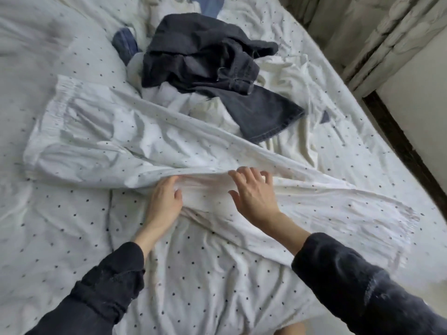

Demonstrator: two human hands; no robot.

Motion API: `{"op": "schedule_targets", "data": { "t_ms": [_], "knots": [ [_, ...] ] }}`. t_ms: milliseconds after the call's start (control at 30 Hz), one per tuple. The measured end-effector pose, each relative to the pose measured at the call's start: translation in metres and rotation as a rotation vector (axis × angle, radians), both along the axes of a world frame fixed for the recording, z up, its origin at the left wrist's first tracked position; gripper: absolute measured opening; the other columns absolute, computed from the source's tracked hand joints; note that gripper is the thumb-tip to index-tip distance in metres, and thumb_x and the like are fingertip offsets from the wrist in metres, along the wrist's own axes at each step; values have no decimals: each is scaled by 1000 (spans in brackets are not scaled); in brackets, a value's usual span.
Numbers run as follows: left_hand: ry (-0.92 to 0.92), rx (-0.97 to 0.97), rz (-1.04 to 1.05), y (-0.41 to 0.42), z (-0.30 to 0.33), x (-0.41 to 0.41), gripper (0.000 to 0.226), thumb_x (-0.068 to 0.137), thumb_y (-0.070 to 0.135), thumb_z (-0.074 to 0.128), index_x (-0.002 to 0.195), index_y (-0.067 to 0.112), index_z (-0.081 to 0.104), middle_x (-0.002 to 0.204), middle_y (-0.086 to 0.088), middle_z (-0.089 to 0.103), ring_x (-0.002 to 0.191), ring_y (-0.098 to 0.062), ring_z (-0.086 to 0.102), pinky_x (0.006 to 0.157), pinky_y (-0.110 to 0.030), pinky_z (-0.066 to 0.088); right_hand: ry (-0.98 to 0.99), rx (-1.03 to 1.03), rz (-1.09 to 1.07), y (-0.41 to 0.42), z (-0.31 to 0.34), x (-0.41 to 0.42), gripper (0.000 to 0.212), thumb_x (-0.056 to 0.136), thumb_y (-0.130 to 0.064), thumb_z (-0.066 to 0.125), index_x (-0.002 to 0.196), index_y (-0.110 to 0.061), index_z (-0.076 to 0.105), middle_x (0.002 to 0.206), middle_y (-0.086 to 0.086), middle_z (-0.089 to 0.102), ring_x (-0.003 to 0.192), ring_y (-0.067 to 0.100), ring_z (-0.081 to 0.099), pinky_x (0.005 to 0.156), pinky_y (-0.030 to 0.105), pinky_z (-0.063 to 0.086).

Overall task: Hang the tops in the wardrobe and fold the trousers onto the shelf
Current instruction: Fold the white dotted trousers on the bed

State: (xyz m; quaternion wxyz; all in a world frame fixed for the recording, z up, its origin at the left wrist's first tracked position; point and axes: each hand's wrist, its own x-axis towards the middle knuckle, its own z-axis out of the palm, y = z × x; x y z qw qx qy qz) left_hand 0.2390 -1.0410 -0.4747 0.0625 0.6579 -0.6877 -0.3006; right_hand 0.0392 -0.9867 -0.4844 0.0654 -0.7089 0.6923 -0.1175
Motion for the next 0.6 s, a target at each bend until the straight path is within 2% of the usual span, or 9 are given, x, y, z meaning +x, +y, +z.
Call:
{"op": "schedule_targets", "data": {
  "t_ms": [167, 267, 400, 467, 600],
  "knots": [
    [-159, -273, -8, -36, -5, 105, 24, 84, -5, 54, 107, -3, 60, 109, -23, 60, 105, -41, 55, 91, -49, 41, 54, -53, 44, -61, -7, 100, 49, 63, -28, 83, 106, -16, 63, 102, 6, 63, 89, 28, 62, 81, 48, 46],
    [-184, -361, 31, -56, -5, 137, 40, 83, -6, 55, 123, -3, 54, 126, -23, 55, 120, -40, 48, 101, -52, 34, 110, -78, 74, -87, -5, 126, 53, 61, -25, 84, 108, -14, 63, 99, 7, 63, 84, 28, 62, 79, 46, 47],
    [-181, -456, -100, -88, 1, 150, 55, 84, -7, 53, 137, 1, 43, 143, -17, 42, 136, -31, 34, 110, -52, 23, 119, -112, 86, -108, -1, 144, 55, 61, -24, 84, 110, -13, 62, 99, 7, 63, 83, 29, 62, 77, 45, 47],
    [-200, -467, -176, -108, 4, 155, 59, 86, -6, 51, 142, 5, 38, 150, -12, 32, 142, -29, 23, 112, -53, 16, 134, -128, 86, -122, 2, 149, 49, 63, -16, 82, 108, -12, 62, 98, 7, 63, 81, 29, 62, 75, 43, 47],
    [-287, -366, -253, -134, -2, 164, 64, 89, -4, 50, 147, 12, 28, 157, -9, 15, 146, -29, 5, 114, -55, 8, 89, -78, 8, -147, 6, 148, 29, 69, -3, 73, 97, -9, 65, 87, 9, 64, 74, 31, 61, 66, 39, 43]
  ]
}}
